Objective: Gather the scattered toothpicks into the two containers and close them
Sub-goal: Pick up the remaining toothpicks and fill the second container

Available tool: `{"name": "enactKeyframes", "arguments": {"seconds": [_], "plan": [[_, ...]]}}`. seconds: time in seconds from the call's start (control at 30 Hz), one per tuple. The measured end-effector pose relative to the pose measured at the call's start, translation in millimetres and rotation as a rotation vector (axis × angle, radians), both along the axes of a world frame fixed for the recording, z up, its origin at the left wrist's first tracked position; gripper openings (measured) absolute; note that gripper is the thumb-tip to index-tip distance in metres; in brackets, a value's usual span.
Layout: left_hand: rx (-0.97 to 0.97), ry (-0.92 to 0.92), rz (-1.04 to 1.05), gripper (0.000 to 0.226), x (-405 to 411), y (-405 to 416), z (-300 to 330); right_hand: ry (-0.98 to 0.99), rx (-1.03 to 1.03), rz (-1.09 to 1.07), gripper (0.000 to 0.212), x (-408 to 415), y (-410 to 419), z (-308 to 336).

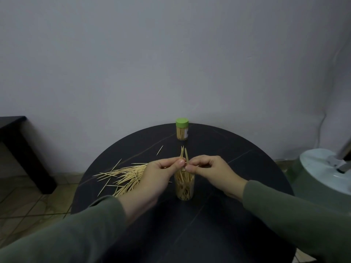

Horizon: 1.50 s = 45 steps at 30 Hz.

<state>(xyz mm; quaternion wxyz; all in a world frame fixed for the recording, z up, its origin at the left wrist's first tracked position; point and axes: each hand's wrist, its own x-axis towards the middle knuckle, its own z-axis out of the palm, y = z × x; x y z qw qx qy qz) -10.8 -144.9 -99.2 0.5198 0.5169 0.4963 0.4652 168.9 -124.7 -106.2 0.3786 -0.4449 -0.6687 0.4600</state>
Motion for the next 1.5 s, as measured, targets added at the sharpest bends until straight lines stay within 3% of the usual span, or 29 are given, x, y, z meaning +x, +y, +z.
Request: {"name": "enactKeyframes", "arguments": {"seconds": [0.37, 0.5, 0.63, 0.8, 0.9, 1.0, 1.13, 1.2, 1.37, 1.5], "plan": [[0.113, 0.113, -0.007, 0.015, -9, -1, -3, -0.276, 0.182, 0.026, 0.016, 0, 3, 3], [0.191, 0.206, -0.048, 0.013, -12, 1, -3, -0.338, 0.182, 0.097, 0.037, 6, 7, 4], [0.323, 0.517, -0.03, 0.012, -12, 5, -6, -0.449, 0.166, 0.159, 0.069, 9, 8, 0], [0.267, 0.581, -0.111, 0.01, -14, 8, -7, -0.498, 0.133, 0.173, 0.082, 7, 11, -4], [0.459, 0.657, -0.119, 0.024, -19, 8, -3, -0.501, 0.122, 0.172, 0.082, 8, 11, -3], [0.741, 0.865, -0.251, 0.045, -26, 8, 3, -0.485, 0.103, 0.168, 0.078, 10, 12, -4], [0.953, 1.211, -0.416, 0.055, -23, 6, 3, -0.433, 0.134, 0.168, 0.037, 10, 11, -2], [1.002, 1.27, -0.404, 0.055, -20, 6, 1, -0.417, 0.138, 0.185, 0.033, 11, 12, -2], [1.264, 1.385, -0.342, 0.044, -27, 16, 1, -0.397, 0.146, 0.193, 0.042, 9, 13, -4], [1.377, 1.321, -0.328, 0.032, -37, 21, 4, -0.426, 0.136, 0.181, 0.059, 9, 15, -7]]}}
